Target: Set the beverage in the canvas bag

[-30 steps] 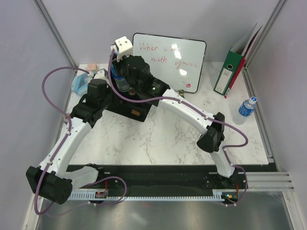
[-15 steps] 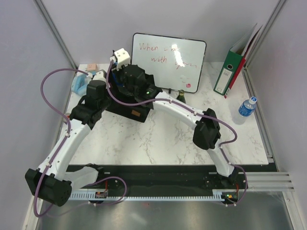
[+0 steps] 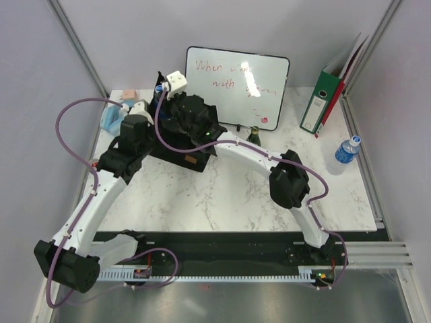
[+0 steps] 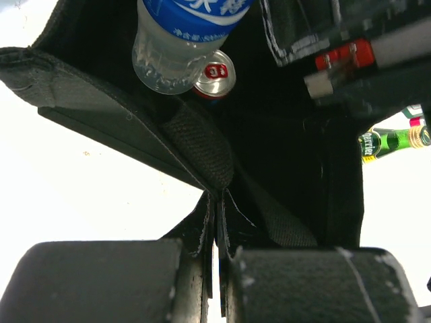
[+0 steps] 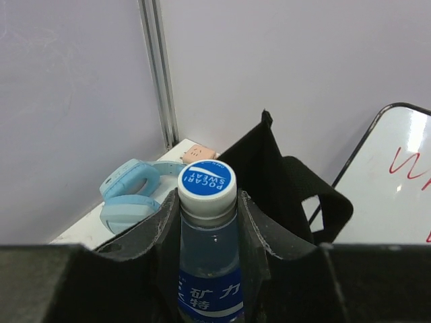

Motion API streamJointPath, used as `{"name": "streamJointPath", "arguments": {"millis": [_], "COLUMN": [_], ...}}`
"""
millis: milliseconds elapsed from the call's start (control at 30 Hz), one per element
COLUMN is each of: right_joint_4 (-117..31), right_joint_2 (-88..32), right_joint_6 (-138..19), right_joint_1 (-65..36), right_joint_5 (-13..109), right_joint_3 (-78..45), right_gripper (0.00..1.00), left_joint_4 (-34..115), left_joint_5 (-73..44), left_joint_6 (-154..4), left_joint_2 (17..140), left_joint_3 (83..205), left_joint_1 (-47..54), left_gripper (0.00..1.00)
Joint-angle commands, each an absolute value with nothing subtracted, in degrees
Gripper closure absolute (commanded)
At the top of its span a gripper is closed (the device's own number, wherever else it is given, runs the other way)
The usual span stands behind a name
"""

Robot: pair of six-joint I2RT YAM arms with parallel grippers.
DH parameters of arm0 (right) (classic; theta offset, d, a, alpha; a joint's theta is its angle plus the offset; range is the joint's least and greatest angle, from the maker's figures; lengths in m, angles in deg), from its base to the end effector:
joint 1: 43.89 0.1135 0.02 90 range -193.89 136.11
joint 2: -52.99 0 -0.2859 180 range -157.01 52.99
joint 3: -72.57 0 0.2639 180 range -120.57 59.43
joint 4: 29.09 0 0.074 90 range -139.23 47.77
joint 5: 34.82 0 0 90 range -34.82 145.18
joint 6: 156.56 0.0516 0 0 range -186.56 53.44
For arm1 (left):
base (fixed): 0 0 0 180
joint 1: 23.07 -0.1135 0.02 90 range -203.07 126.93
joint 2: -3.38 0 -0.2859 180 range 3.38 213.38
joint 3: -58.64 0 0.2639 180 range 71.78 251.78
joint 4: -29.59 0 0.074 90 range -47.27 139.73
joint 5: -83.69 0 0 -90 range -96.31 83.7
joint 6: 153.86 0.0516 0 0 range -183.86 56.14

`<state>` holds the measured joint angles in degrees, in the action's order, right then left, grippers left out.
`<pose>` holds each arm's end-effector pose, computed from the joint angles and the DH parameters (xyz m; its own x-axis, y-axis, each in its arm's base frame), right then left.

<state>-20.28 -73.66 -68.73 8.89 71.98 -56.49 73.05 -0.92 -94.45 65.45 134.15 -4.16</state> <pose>0.3599 0.4492 0.3780 0.1400 0.1244 -0.9823 -0.5860 0.8101 0.0191 0.2393 -0.0769 0.3647 -0.5325 -0.3531 -0.7693 -0.0293 0.9160 -0.4002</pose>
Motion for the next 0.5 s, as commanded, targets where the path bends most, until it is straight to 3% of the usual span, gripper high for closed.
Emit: {"name": "streamJointPath", "arguments": {"millis": [0, 467], "right_joint_4": [-19.9, -18.9], "right_joint_2": [-75.0, -74.5], "right_joint_6": [-68.7, -69.2], "right_joint_1": [8.5, 7.6], "right_joint_5": [71.7, 69.2], "right_joint_3": [-66.2, -68.7], "right_gripper": [1.00, 1.00], "left_joint_4": [73.3, 73.5], "left_joint_5": [-2.6, -2.5], "left_joint_6": [-95.3, -95.1], "left_joint_2": [63.9, 63.6], "left_joint_3": [133.8, 133.7], "left_joint_1": [-4.2, -4.2], "left_gripper": [0.98, 0.98]}}
